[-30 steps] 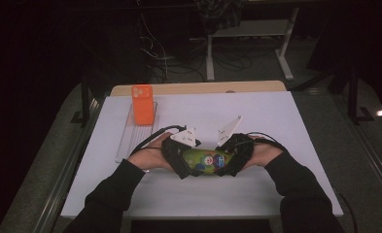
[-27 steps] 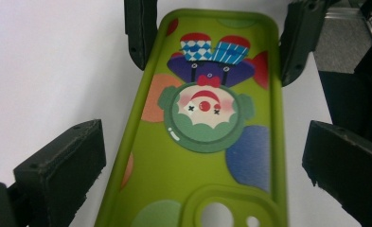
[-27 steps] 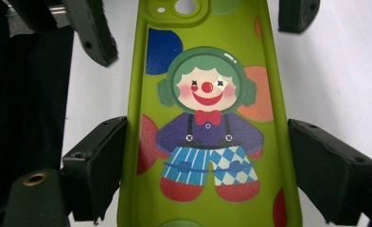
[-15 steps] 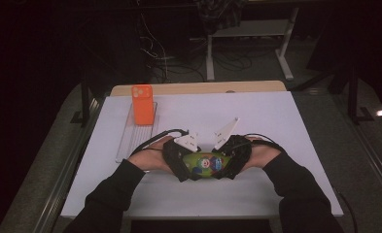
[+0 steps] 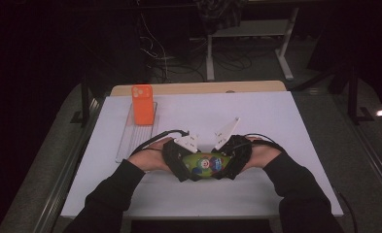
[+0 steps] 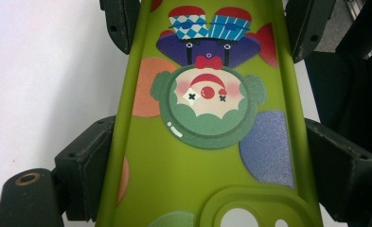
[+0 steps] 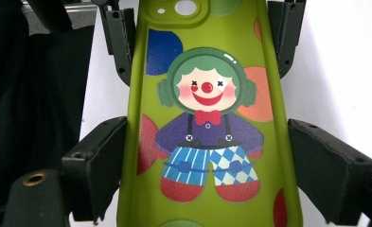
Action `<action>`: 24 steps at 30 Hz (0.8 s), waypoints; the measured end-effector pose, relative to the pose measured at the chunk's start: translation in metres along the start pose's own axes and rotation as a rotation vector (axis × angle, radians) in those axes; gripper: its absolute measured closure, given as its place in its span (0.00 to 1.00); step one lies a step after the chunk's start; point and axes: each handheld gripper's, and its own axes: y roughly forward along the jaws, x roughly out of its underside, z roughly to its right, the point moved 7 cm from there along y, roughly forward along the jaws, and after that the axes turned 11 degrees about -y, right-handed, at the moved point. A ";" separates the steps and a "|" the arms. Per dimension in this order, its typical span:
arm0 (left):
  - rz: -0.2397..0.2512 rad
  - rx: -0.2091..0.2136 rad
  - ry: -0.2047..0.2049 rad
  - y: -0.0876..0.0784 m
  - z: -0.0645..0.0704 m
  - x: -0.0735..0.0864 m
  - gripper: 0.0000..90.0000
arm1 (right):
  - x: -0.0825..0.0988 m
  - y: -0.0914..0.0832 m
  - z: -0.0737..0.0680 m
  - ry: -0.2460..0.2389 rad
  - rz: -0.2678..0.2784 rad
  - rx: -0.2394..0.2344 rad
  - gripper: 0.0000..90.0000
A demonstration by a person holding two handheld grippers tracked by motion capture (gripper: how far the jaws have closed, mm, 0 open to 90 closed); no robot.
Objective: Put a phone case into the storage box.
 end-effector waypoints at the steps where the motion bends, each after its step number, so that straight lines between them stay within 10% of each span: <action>1: -0.003 -0.001 0.001 0.000 0.000 0.000 0.15 | 0.000 0.000 0.000 -0.003 0.002 0.002 0.17; 12: -0.009 0.002 -0.013 0.000 0.001 0.000 0.17 | 0.004 0.000 -0.001 0.037 0.023 -0.005 0.13; 20: 0.029 -0.058 -0.090 -0.006 -0.007 -0.001 0.17 | 0.011 -0.022 0.015 0.120 0.122 0.128 0.04; 24: 0.043 -0.139 -0.156 -0.006 -0.017 -0.001 0.17 | 0.024 -0.033 0.025 0.251 0.127 0.212 0.02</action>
